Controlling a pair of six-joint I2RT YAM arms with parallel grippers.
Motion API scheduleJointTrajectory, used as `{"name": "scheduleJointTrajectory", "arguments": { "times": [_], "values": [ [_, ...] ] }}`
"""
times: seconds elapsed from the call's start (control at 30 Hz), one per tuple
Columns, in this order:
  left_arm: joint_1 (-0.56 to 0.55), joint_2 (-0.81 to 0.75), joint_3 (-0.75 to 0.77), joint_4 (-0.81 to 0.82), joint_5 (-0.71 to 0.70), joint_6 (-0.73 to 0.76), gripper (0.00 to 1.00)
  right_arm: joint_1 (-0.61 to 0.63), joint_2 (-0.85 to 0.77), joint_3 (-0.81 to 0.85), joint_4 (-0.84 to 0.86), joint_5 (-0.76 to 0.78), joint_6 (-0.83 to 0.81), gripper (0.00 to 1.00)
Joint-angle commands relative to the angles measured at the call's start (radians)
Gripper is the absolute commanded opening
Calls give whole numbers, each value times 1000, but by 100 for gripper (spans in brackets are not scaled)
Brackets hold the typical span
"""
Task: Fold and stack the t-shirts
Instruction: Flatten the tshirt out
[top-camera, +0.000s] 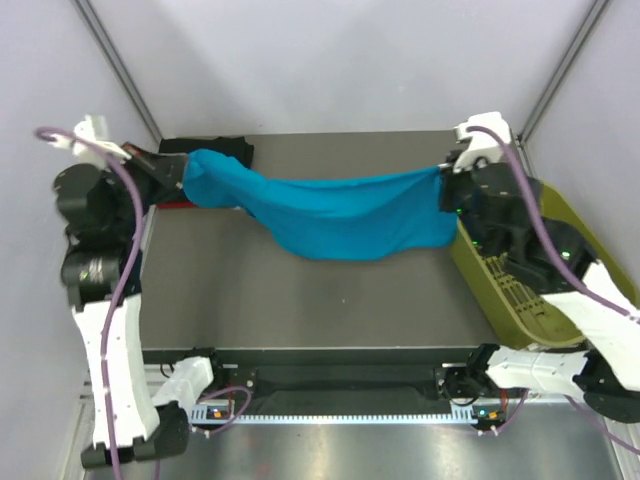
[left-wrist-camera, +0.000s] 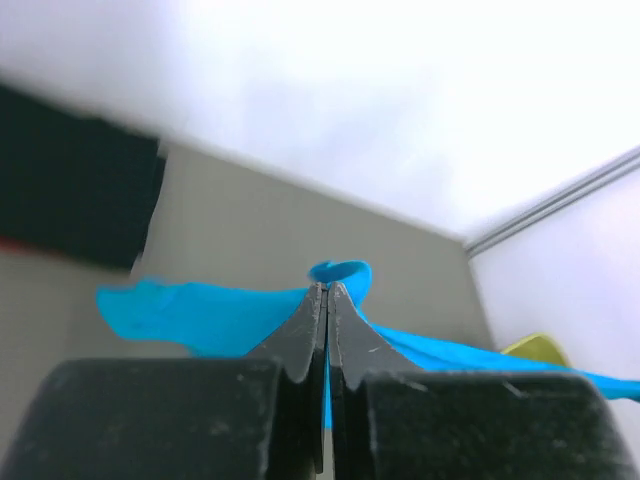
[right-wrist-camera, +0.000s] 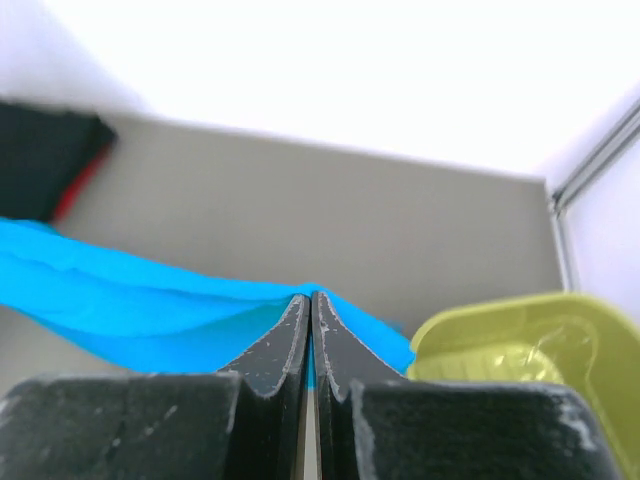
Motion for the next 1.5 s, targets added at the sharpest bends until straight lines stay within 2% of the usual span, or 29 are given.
{"name": "scheduleJointTrajectory", "arguments": {
  "times": [0.0,0.1,0.27,0.33,0.47,0.53,0.7,0.77,0.9,0.97,1.03,1.13,1.17,1.27,1.47],
  "values": [
    [2,-57,145,-64,-20,13,0,10,-78,130,9,20,-120,0],
    [1,-54,272,-95,-61,-4,0,10,-158,149,82,-37,-174,0],
    [1,7,236,9,-80,-50,0,12,-187,115,203,-94,-278,0],
    [-1,55,223,38,-88,-52,0,12,-137,101,216,-83,-349,0],
    [1,165,274,106,-117,-9,0,-13,-8,118,301,43,-431,0],
    [-1,225,304,144,-115,8,0,-62,57,159,375,18,-450,0],
    [-1,296,309,328,-26,36,0,-271,260,377,398,-209,-352,0],
    [-1,334,309,368,-32,48,0,-313,339,493,380,-288,-343,0],
    [1,403,338,376,-72,83,0,-371,547,698,323,-327,-330,0],
    [1,414,346,386,-57,77,0,-379,595,793,271,-338,-324,0],
    [-1,408,360,350,-52,86,0,-379,579,787,250,-338,-311,0],
    [-1,364,386,278,-152,129,0,-378,444,655,202,-379,-226,0],
    [-1,341,366,276,-166,141,0,-376,339,538,202,-397,-199,0],
    [-1,247,364,259,-189,132,0,-361,128,343,200,-456,-94,0],
    [-1,51,378,192,-226,53,0,-356,-194,167,177,-589,21,0]
  ]
}}
